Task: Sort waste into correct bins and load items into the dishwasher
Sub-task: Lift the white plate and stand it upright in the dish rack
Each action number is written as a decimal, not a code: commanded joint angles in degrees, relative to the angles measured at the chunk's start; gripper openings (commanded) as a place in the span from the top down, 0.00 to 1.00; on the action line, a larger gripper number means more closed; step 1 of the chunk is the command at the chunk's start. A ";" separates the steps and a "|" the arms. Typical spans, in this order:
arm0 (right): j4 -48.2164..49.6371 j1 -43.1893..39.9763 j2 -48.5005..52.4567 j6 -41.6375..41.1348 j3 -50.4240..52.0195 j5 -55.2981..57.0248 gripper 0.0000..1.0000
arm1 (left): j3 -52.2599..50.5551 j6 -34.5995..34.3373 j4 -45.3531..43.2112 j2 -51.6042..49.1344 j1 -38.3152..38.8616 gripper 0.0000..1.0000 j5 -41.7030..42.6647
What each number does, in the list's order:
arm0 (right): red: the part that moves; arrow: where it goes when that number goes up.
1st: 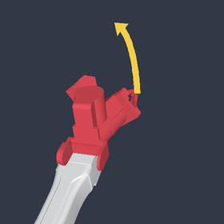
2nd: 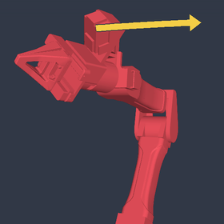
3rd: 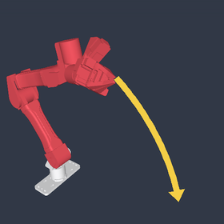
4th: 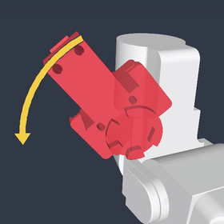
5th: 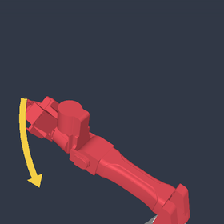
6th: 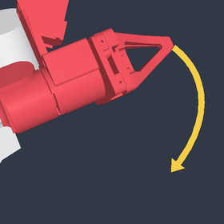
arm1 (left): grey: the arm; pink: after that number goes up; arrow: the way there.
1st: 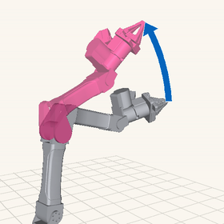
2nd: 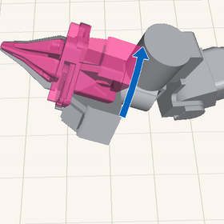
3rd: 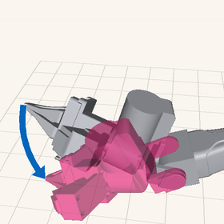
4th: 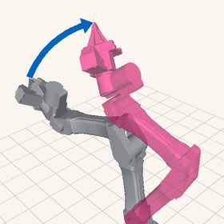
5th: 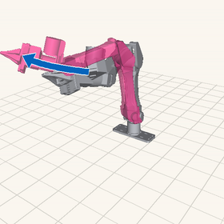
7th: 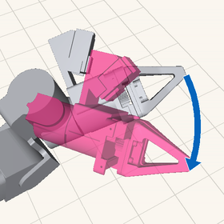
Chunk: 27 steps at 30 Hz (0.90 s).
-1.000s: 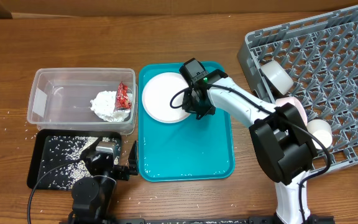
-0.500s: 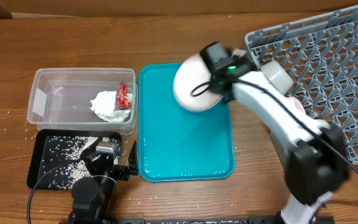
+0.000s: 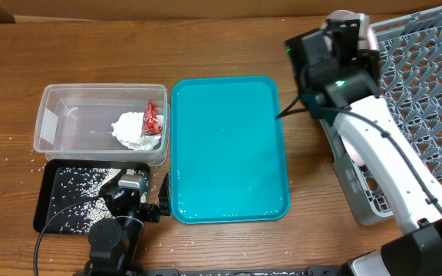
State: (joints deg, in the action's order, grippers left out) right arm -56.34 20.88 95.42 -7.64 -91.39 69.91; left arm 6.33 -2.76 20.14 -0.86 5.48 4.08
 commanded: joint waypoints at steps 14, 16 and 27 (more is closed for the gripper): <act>1.62 -13.55 7.91 1.95 0.52 4.00 0.96 | -0.28 1.09 -0.09 0.59 -0.48 0.00 0.00; 2.25 -13.55 8.70 1.95 1.36 2.47 0.96 | -0.28 1.09 -0.09 0.59 -0.48 0.00 0.00; 2.64 -13.33 12.04 2.16 1.49 0.13 0.94 | -0.28 1.09 -0.09 0.59 -0.48 0.00 0.00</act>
State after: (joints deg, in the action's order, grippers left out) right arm -54.04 7.22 107.63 -5.26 -90.19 70.50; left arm 6.33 -2.76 20.14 -0.86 5.48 4.08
